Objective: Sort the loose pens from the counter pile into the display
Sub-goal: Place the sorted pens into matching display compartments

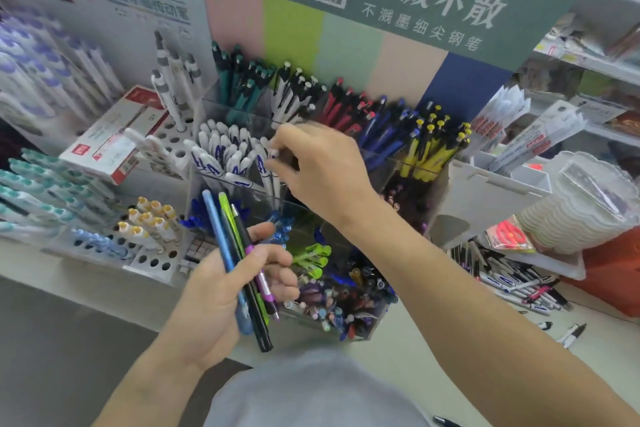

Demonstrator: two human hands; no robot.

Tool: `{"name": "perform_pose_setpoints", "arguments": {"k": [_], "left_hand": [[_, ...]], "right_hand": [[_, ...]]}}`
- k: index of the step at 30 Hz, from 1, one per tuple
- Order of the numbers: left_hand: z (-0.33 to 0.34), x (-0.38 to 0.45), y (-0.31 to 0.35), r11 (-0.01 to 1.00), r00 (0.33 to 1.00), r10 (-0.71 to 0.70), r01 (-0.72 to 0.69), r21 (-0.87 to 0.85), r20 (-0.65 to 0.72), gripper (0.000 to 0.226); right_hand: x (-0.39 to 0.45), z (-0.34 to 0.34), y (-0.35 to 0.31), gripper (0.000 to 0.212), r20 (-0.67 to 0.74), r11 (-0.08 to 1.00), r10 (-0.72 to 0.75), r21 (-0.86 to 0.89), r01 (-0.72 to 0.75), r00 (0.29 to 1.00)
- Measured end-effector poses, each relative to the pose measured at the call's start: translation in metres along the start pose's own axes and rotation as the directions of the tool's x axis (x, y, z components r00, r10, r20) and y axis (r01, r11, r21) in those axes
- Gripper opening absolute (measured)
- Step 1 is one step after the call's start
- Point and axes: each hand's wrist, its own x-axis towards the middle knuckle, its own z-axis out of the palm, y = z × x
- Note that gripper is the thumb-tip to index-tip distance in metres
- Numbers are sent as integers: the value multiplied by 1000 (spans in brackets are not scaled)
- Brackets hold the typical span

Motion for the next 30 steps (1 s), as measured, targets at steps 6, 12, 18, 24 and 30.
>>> {"name": "perform_pose_setpoints", "arguments": {"k": [6, 12, 18, 24, 30], "left_hand": [[0, -6, 0, 996, 998, -37, 41, -85, 45, 22], [3, -1, -8, 997, 999, -17, 21, -71, 47, 33], [20, 7, -18, 977, 997, 45, -31, -210, 59, 20], [27, 16, -26, 975, 975, 221, -222, 28, 39, 15], [29, 21, -35, 953, 952, 301, -300, 28, -47, 9]], "right_hand": [[-24, -8, -19, 14, 27, 1000, 6, 20, -7, 1000], [-80, -54, -48, 23, 494, 739, 361, 365, -566, 791], [-126, -52, -52, 27, 757, 197, 500, 373, -907, 420], [-135, -51, -54, 48, 750, -260, 558, 565, -783, 356], [-143, -51, -49, 59, 659, -283, 681, 639, -716, 319]]}}
